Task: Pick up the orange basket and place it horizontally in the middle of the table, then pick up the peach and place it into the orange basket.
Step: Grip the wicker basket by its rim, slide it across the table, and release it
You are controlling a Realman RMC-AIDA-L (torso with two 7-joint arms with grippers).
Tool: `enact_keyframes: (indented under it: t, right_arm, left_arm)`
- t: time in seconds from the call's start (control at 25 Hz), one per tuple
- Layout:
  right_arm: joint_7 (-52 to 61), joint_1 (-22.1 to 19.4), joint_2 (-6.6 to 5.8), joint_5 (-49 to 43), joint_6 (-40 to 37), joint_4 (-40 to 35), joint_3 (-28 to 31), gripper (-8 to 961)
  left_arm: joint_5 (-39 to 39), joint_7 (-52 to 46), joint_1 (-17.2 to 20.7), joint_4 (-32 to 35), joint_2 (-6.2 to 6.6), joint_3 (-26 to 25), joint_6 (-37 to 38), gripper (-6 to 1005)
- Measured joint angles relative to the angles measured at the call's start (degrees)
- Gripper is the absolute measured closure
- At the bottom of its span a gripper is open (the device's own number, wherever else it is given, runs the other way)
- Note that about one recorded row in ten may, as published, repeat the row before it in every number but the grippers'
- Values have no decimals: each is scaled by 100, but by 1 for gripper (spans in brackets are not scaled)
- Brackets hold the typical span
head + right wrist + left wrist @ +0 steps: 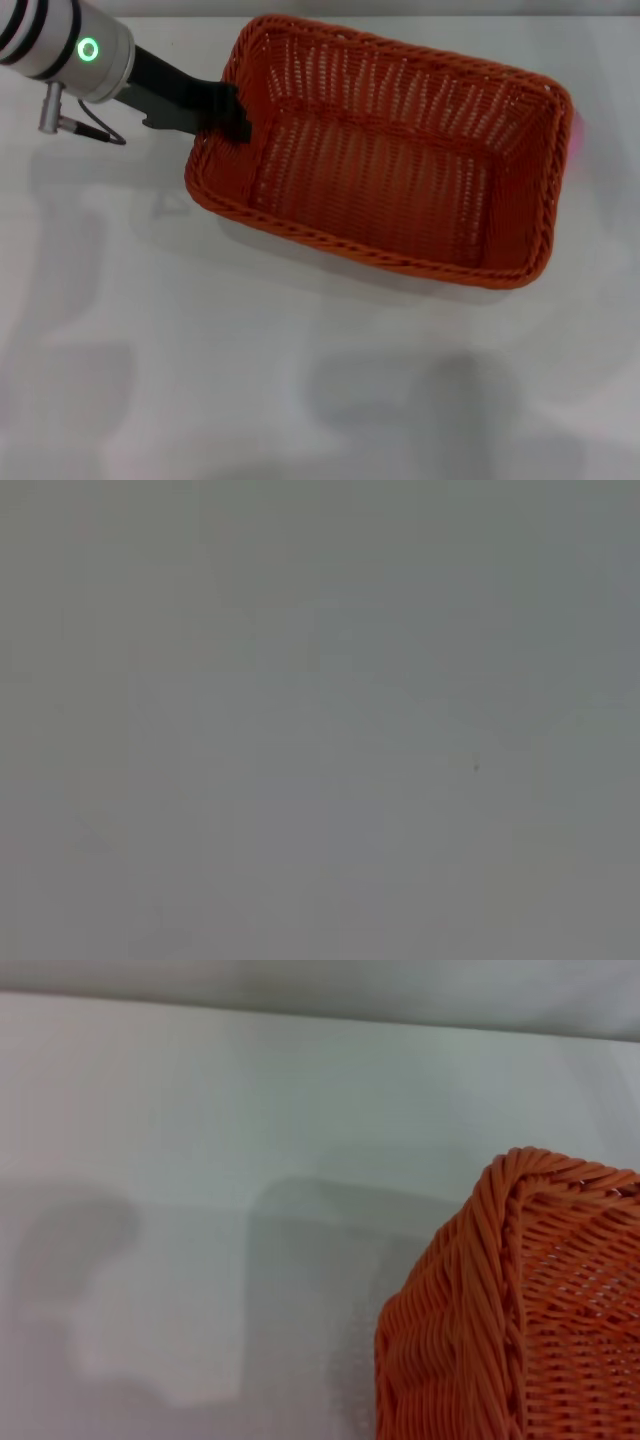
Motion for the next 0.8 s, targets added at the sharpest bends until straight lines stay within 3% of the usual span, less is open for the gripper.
enact_keyframes:
  t: [0.44,0.8]
  right_arm:
    - [0,-6,2,0,3,0,-32,96]
    - [0,5,2,-1,5,0,-48,96]
  left_arm:
    - [-206,-441,595,-778,-3,491,-292,870]
    - [-389,-621,1063,-1017,-12,536,-397,869]
